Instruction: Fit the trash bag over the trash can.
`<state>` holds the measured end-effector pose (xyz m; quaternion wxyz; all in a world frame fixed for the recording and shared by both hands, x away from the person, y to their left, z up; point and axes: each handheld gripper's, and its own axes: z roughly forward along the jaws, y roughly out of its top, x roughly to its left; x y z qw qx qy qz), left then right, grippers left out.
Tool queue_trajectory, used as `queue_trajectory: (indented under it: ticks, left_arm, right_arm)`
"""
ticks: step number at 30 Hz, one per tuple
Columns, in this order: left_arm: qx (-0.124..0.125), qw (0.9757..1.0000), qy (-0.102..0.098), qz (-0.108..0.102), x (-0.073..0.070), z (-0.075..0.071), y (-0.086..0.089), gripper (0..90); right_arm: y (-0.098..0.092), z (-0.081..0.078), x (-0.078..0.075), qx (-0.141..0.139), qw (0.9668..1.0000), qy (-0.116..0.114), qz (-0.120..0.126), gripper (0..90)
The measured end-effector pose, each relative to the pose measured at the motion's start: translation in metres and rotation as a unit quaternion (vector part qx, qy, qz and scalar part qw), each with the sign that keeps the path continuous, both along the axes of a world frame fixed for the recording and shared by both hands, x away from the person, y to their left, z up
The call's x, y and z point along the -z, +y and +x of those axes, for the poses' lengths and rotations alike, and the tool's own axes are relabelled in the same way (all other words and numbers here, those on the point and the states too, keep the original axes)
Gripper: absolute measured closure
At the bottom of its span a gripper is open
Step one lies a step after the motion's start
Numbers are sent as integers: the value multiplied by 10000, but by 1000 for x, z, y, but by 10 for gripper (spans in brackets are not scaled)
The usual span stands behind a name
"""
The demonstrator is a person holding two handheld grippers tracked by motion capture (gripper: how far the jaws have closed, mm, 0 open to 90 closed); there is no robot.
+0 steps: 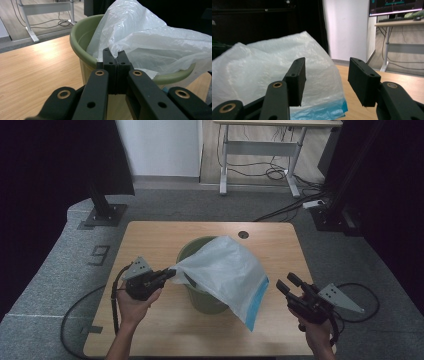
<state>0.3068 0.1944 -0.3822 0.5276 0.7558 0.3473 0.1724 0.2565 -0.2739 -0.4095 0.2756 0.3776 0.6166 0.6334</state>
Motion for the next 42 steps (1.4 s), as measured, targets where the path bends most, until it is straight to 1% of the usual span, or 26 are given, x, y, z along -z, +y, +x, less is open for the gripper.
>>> queue_trajectory:
  ticks: [4,5,6,9,12,14,15,16,19,21,23,25,27,30,32,34,36,37,38,39,40,41,42]
  left_arm:
    - [14,10000,17,-9,0,0,-1,888]
    - [14,10000,17,-9,0,0,-1,887]
    - [17,10000,18,-13,0,1,-1,887]
    - [18,10000,18,9,0,1,-2,887]
    - [53,10000,46,60,1,3,-6,885]
    - [66,9999,57,82,1,4,-9,882]
    - [66,9999,57,82,1,4,-9,881]
    - [86,9999,82,99,2,5,-11,879]
    - [111,9998,108,132,3,6,-15,874]
    - [119,9998,108,145,4,6,-15,873]
    - [132,9998,113,104,5,7,-15,873]
    - [131,9998,120,80,5,7,-15,873]
    - [130,9998,127,64,5,6,-14,871]
    - [133,9998,138,31,6,6,-14,869]
    - [140,9998,155,7,6,7,-15,863]
    - [159,9997,161,41,5,6,-16,855]
    - [187,9997,165,36,2,6,-17,843]
    - [187,9997,165,36,2,6,-17,832]
    - [269,9994,193,-17,-2,5,-16,809]
    - [269,9994,193,-17,-2,5,-16,768]
    - [369,9991,221,-18,-5,5,-17,768]
    - [427,9990,164,-2,-10,1,-17,624]
    - [427,9990,164,-2,-10,1,-17,566]
  right_arm:
    - [4,10,9,-36,9998,173,-65,463]
    - [4,10,9,-36,9998,173,-65,463]
    - [8,14,12,-81,9996,238,-102,457]
    - [17,20,17,-192,9992,317,-142,435]
    - [27,26,21,-356,9985,379,-180,401]
    - [34,29,24,-523,9974,450,-192,370]
    - [34,29,24,-523,9974,450,-192,370]
    - [42,30,29,-651,9962,536,-222,336]
    - [52,28,38,-793,9946,617,-268,302]
    - [58,24,42,-860,9938,600,-361,284]
    - [60,22,43,-843,9938,581,-437,271]
    - [60,23,45,-888,9932,609,-434,254]
    - [60,24,46,-875,9932,630,-435,245]
    - [59,26,49,-952,9925,728,-250,215]
    - [65,23,52,-1040,9913,747,-291,184]
    - [71,20,55,-1124,9901,777,-305,171]
    - [78,16,56,-1213,9891,757,-356,161]
    - [78,16,56,-1213,9891,757,-356,161]
    - [83,13,54,-1268,9882,724,-473,151]
    - [83,13,54,-1268,9882,724,-473,151]
    - [85,12,54,-1257,9884,687,-501,151]
    - [88,13,52,-1249,9885,664,-538,151]
    - [89,14,52,-1247,9884,668,-555,151]
